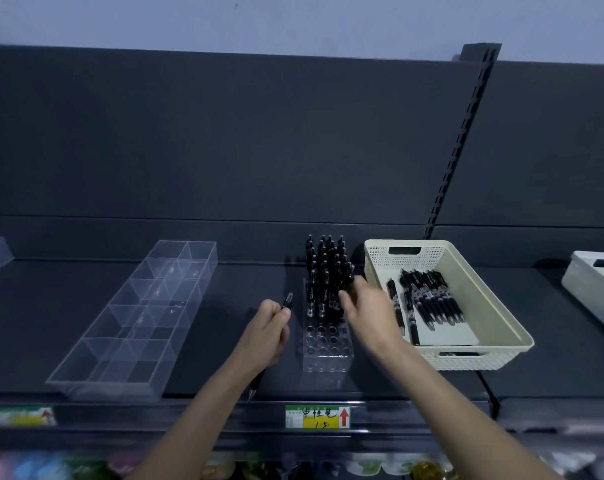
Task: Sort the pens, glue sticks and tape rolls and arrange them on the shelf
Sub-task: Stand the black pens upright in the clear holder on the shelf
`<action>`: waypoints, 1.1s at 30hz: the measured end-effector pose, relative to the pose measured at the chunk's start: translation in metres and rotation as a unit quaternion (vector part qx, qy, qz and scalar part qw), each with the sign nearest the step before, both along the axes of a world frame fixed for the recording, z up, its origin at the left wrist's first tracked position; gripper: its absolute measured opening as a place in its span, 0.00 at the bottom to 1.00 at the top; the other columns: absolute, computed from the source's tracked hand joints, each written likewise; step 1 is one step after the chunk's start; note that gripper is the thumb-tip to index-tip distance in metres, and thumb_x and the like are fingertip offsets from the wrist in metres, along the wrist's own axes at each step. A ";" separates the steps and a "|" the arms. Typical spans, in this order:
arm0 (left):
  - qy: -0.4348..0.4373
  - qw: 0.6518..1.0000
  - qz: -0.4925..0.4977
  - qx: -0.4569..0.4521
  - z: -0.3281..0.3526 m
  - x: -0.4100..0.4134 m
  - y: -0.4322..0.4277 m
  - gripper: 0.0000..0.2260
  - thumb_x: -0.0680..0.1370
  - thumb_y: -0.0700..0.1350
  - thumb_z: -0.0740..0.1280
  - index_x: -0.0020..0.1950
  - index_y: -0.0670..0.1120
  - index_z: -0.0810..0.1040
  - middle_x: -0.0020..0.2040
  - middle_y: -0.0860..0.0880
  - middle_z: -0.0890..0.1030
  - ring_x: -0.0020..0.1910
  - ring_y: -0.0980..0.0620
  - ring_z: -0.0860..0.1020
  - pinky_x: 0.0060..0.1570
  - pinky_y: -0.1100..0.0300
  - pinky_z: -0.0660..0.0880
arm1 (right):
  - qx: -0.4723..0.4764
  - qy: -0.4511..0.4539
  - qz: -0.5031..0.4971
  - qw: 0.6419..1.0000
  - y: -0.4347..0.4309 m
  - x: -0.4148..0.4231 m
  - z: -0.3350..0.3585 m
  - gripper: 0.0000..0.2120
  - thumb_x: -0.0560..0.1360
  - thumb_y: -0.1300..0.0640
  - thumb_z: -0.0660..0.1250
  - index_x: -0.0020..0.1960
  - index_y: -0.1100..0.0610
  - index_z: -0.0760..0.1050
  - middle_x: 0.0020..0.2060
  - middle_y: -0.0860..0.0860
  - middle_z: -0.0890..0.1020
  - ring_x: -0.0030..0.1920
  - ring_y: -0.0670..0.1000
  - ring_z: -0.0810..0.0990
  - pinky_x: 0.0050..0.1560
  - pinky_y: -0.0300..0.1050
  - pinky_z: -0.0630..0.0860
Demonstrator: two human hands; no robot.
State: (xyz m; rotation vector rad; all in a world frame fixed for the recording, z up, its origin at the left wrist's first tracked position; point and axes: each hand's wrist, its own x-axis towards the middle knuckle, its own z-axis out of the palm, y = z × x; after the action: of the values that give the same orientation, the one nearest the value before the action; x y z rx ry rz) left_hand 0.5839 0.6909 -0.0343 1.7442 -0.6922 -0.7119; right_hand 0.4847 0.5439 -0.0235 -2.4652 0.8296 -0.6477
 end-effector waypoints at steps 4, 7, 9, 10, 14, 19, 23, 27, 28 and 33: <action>-0.055 0.998 -0.001 -0.028 0.000 0.002 0.007 0.10 0.81 0.42 0.56 0.43 0.40 0.71 0.32 0.48 0.73 0.24 0.56 0.67 0.26 0.64 0.65 | 0.011 0.030 -0.001 0.999 0.007 0.005 -0.008 0.08 0.79 0.56 0.59 0.48 0.61 0.72 0.34 0.52 0.76 0.33 0.51 0.73 0.38 0.45 0.73; -0.071 0.996 0.011 -0.051 0.000 0.005 0.009 0.12 0.82 0.42 0.55 0.47 0.37 0.75 0.31 0.49 0.73 0.22 0.56 0.66 0.23 0.65 0.64 | 0.030 0.029 -0.023 0.999 0.008 0.007 -0.009 0.08 0.78 0.56 0.60 0.45 0.60 0.73 0.33 0.52 0.75 0.34 0.52 0.74 0.36 0.43 0.71; -0.070 0.996 0.019 -0.058 0.001 0.006 0.010 0.11 0.82 0.43 0.55 0.48 0.41 0.76 0.29 0.49 0.71 0.21 0.58 0.65 0.23 0.67 0.63 | 0.033 0.035 -0.030 0.998 0.008 0.009 -0.009 0.08 0.78 0.56 0.61 0.44 0.60 0.72 0.33 0.52 0.75 0.34 0.53 0.75 0.36 0.43 0.71; -0.064 0.996 0.022 -0.059 0.000 0.006 0.010 0.10 0.82 0.43 0.56 0.48 0.44 0.76 0.29 0.50 0.71 0.22 0.59 0.65 0.23 0.68 0.62 | 0.033 0.037 -0.031 0.998 0.008 0.009 -0.010 0.08 0.78 0.56 0.61 0.44 0.61 0.73 0.33 0.52 0.76 0.34 0.54 0.76 0.36 0.44 0.73; 0.012 0.998 0.022 -0.054 -0.001 0.003 0.005 0.03 0.79 0.37 0.60 0.49 0.45 0.71 0.30 0.50 0.75 0.25 0.56 0.66 0.25 0.66 0.64 | 0.045 0.042 -0.036 0.997 0.006 0.009 -0.013 0.11 0.78 0.55 0.61 0.48 0.63 0.76 0.34 0.54 0.79 0.33 0.53 0.77 0.38 0.49 0.78; 0.001 0.998 -0.001 -0.061 -0.004 -0.003 -0.002 0.06 0.77 0.34 0.62 0.49 0.44 0.75 0.33 0.53 0.75 0.31 0.57 0.71 0.32 0.71 0.71 | 0.067 0.015 -0.039 0.997 0.003 0.003 -0.012 0.15 0.76 0.53 0.65 0.59 0.60 0.76 0.47 0.55 0.84 0.45 0.52 0.82 0.49 0.43 0.78; 0.043 0.995 0.009 -0.095 -0.008 -0.011 -0.009 0.12 0.76 0.31 0.63 0.49 0.48 0.78 0.38 0.51 0.76 0.37 0.57 0.76 0.38 0.68 0.77 | 0.158 -0.092 -0.027 0.983 0.014 -0.014 -0.004 0.08 0.74 0.55 0.68 0.50 0.57 0.81 0.42 0.50 0.84 0.44 0.49 0.81 0.53 0.47 0.78; 0.046 0.993 -0.008 -0.109 -0.007 -0.023 -0.019 0.09 0.73 0.30 0.66 0.47 0.43 0.80 0.37 0.47 0.80 0.34 0.56 0.78 0.38 0.68 0.77 | 0.220 -0.097 0.031 0.970 0.027 -0.022 0.003 0.06 0.72 0.56 0.71 0.36 0.51 0.79 0.37 0.50 0.80 0.37 0.47 0.77 0.43 0.44 0.75; 0.037 0.993 -0.011 -0.109 -0.006 -0.026 -0.022 0.09 0.73 0.30 0.67 0.47 0.42 0.81 0.37 0.46 0.81 0.34 0.56 0.78 0.38 0.69 0.77 | 0.219 -0.094 0.027 0.971 0.027 -0.021 0.003 0.10 0.71 0.56 0.71 0.32 0.51 0.76 0.33 0.49 0.77 0.34 0.47 0.74 0.39 0.43 0.72; -0.086 0.994 -0.002 -0.068 -0.009 -0.022 -0.028 0.07 0.72 0.36 0.71 0.50 0.40 0.82 0.41 0.52 0.82 0.40 0.59 0.80 0.42 0.73 0.75 | 0.246 -0.109 -0.005 0.963 0.014 -0.026 0.011 0.12 0.74 0.58 0.67 0.32 0.56 0.72 0.28 0.54 0.76 0.31 0.54 0.73 0.34 0.51 0.72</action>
State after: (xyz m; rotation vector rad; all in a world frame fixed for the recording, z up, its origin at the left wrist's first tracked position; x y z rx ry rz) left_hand 0.5614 0.6631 -0.0430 1.6913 -0.8434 -0.5077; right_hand 0.4583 0.5577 -0.0125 -1.9072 0.8029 -0.6162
